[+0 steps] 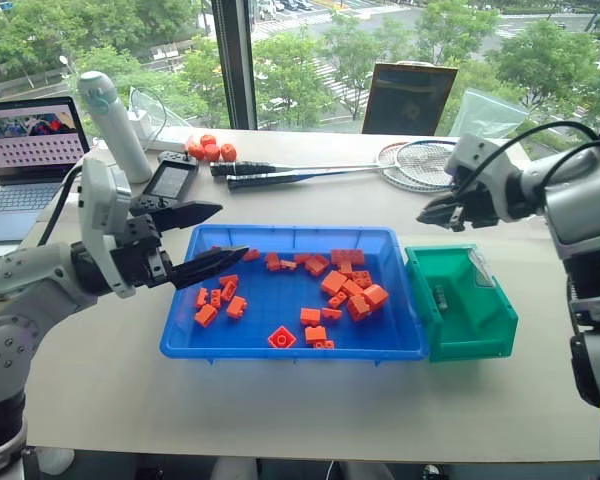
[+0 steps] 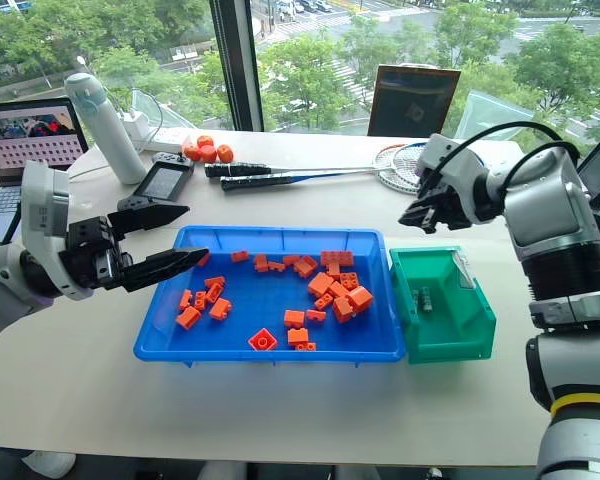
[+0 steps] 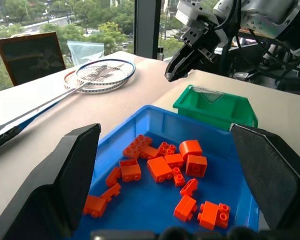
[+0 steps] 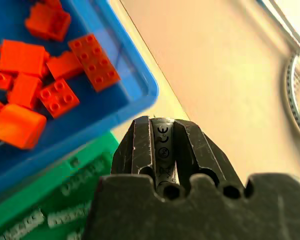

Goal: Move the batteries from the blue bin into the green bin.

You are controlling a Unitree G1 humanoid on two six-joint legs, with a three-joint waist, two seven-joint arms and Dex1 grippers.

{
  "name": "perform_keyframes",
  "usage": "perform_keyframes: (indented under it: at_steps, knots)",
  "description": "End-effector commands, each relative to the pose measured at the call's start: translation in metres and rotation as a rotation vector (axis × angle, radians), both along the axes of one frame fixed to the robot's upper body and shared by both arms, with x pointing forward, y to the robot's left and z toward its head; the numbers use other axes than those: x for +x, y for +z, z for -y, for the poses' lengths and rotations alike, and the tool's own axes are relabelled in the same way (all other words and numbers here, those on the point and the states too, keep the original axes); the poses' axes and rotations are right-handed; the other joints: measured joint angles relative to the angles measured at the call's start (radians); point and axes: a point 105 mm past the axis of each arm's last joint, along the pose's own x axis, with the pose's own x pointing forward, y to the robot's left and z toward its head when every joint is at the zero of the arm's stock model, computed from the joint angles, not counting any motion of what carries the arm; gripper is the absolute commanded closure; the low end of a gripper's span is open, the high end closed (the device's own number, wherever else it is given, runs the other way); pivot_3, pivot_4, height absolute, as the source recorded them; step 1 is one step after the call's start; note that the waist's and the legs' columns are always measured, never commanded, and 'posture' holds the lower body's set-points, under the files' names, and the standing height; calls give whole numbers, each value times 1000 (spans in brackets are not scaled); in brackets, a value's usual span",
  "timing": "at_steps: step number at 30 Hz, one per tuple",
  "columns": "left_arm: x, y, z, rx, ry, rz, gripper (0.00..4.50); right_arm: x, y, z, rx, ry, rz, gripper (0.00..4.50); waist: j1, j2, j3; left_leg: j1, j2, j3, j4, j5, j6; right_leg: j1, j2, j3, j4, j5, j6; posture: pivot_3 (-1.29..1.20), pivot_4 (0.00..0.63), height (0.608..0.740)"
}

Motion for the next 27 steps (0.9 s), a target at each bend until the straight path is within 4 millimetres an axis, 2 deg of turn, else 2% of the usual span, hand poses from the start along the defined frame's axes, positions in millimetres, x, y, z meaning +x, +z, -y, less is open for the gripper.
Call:
perform_keyframes:
  at_steps: [1,9,11,14,19,20,23,27]
  knots:
    - [3,-1,3,36,-19,-1,0,-11,-8,3,-51,19,-14,4249,-3,0,0,0,0,0,0,0,0,0,0,0,0,0,0,0,150,709]
    - [7,-2,1,58,-29,-13,0,-43,-44,10,-108,44,-166,4249,4,0,0,0,0,0,2,0,0,0,0,0,1,0,0,0,150,709]
    - [8,-3,2,65,-30,-14,0,-46,-45,8,-88,44,-175,3249,7,0,0,0,0,0,2,0,0,1,0,0,0,0,0,0,150,709]
    - [10,-7,1,85,-18,-17,0,-50,-44,5,-68,49,-188,2394,6,1,0,0,0,0,3,0,0,1,0,0,1,0,1,0,150,709]
    - [13,-7,-8,94,52,-3,0,-49,-29,12,-33,50,-127,625,10,1,0,0,0,0,3,0,0,1,0,0,0,0,1,0,150,709]
    - [16,-7,-13,102,99,10,0,-51,-22,9,23,84,-103,372,10,1,0,0,0,0,2,0,0,1,0,0,0,0,1,0,150,709]
    - [31,-14,-31,173,268,39,0,-53,-1,6,102,200,37,372,10,1,0,0,0,0,2,0,0,2,0,0,0,0,1,0,150,709]
    - [37,-19,-44,169,355,43,0,-32,43,-5,426,181,315,372,0,0,0,4,0,0,3,0,0,5,0,0,0,0,1,0,150,709]
